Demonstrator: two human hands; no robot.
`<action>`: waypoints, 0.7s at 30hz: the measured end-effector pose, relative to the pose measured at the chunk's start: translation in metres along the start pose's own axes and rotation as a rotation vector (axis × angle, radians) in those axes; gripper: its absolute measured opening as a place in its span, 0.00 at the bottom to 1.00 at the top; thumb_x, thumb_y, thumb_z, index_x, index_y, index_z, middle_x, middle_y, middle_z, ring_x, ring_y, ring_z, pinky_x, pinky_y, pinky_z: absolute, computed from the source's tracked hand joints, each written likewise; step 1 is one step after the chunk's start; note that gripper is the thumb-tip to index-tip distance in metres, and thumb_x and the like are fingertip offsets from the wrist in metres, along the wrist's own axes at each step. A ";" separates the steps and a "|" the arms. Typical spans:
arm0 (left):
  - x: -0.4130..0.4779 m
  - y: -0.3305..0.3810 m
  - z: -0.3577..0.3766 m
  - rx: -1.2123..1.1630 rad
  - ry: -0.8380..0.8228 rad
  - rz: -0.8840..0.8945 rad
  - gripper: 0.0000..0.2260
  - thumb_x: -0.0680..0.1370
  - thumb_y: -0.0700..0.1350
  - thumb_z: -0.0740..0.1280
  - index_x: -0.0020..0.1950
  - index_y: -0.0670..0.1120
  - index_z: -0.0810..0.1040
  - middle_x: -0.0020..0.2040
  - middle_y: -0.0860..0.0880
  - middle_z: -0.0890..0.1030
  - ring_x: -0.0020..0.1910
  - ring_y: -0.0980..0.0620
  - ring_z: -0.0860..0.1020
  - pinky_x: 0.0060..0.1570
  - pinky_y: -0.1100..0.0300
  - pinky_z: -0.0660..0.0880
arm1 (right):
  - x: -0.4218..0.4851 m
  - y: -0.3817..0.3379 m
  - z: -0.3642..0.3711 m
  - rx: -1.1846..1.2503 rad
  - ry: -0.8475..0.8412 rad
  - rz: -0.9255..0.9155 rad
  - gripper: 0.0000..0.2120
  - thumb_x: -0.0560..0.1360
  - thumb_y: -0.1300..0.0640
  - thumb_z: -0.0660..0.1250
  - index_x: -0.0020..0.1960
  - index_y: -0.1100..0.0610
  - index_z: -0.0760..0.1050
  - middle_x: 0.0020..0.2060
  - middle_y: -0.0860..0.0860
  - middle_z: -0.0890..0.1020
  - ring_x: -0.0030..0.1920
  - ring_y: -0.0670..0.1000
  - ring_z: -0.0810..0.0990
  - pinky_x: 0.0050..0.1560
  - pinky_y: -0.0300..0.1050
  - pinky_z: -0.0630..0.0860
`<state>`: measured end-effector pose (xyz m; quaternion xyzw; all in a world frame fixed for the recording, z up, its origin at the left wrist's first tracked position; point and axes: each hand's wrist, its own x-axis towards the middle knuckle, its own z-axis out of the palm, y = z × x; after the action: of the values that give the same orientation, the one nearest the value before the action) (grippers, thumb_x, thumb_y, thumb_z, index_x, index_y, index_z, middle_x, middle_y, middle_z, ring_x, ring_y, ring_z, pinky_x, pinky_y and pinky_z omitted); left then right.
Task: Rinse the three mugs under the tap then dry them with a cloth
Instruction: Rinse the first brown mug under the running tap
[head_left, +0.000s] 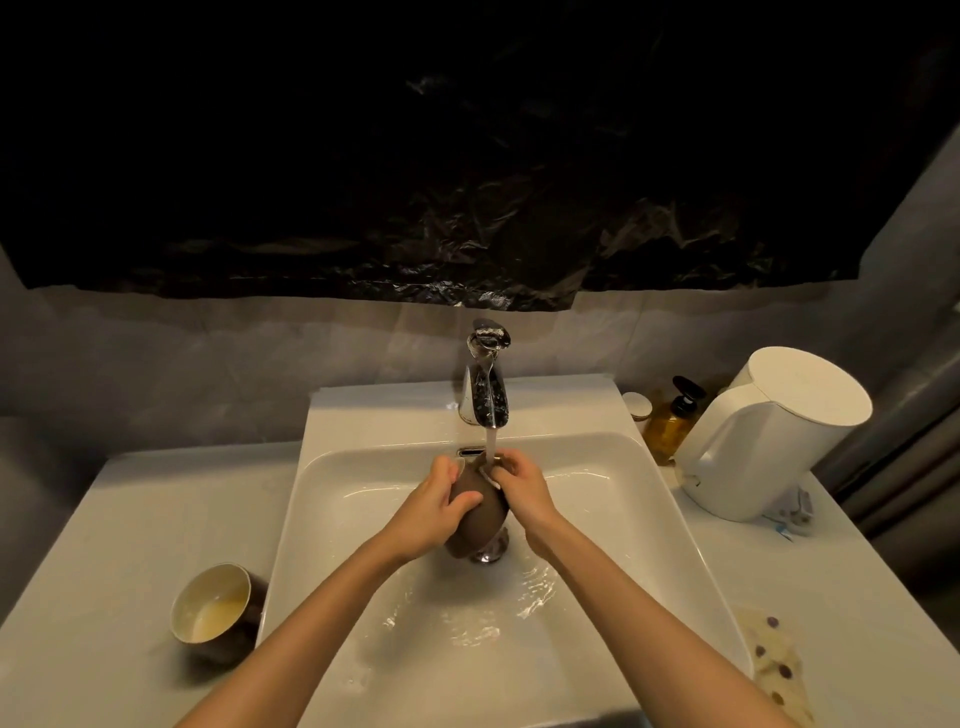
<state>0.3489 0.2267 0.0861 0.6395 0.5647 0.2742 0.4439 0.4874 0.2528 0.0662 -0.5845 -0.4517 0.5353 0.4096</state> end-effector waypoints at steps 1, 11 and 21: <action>0.000 0.000 -0.002 -0.019 0.015 -0.010 0.11 0.80 0.43 0.63 0.45 0.47 0.60 0.39 0.53 0.65 0.38 0.55 0.66 0.34 0.70 0.65 | -0.005 -0.001 0.001 0.005 -0.050 -0.002 0.10 0.79 0.65 0.61 0.58 0.59 0.75 0.48 0.50 0.80 0.48 0.47 0.78 0.39 0.27 0.73; -0.003 -0.002 -0.019 -0.291 0.052 -0.178 0.10 0.80 0.47 0.62 0.52 0.45 0.61 0.44 0.49 0.71 0.40 0.58 0.70 0.32 0.71 0.68 | -0.018 -0.070 -0.045 -0.494 0.098 -0.457 0.22 0.81 0.61 0.55 0.75 0.52 0.61 0.70 0.45 0.69 0.65 0.43 0.70 0.68 0.43 0.67; -0.011 0.002 -0.021 -0.416 0.124 -0.194 0.12 0.80 0.47 0.63 0.54 0.44 0.62 0.45 0.48 0.74 0.40 0.57 0.73 0.36 0.67 0.70 | -0.014 -0.100 -0.030 -0.947 0.053 -0.726 0.27 0.78 0.65 0.58 0.75 0.53 0.60 0.74 0.53 0.64 0.68 0.57 0.71 0.58 0.46 0.74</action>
<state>0.3293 0.2213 0.0997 0.4589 0.5809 0.3795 0.5549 0.5081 0.2651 0.1691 -0.5250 -0.8016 0.0866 0.2724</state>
